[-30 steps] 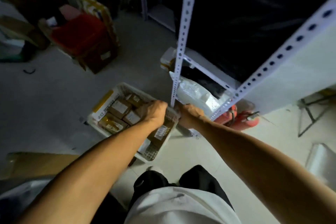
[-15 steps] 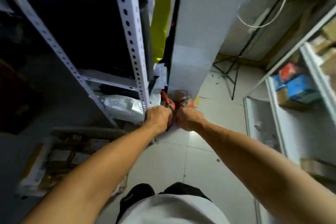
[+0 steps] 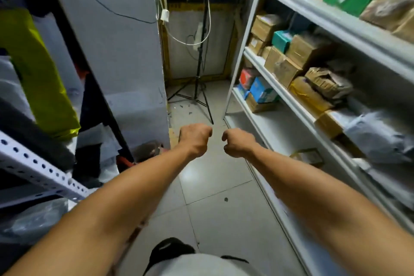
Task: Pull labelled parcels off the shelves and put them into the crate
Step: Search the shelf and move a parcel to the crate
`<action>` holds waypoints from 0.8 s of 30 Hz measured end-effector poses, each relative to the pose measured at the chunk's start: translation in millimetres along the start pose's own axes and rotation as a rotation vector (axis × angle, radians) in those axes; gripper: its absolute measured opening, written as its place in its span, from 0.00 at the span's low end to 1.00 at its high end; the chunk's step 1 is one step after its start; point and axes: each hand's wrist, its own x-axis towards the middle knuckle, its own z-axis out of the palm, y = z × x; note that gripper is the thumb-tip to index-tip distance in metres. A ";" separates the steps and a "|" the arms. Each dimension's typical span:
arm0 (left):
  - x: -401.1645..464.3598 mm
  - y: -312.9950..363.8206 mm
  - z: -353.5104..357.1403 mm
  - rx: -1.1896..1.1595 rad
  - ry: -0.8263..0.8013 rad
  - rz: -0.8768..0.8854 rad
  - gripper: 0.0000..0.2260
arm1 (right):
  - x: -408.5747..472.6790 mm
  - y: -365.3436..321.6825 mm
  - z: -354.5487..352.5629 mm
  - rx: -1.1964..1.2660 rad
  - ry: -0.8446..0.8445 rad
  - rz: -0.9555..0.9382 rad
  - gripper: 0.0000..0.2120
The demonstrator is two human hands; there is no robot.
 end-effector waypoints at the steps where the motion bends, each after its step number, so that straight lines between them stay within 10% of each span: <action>1: 11.0 4.2 -4.6 0.009 0.005 0.037 0.20 | 3.3 5.9 -3.1 0.020 0.012 0.033 0.18; 24: 149.6 160.0 -35.9 0.067 -0.007 0.715 0.18 | -10.4 152.7 -34.9 0.332 0.187 0.669 0.17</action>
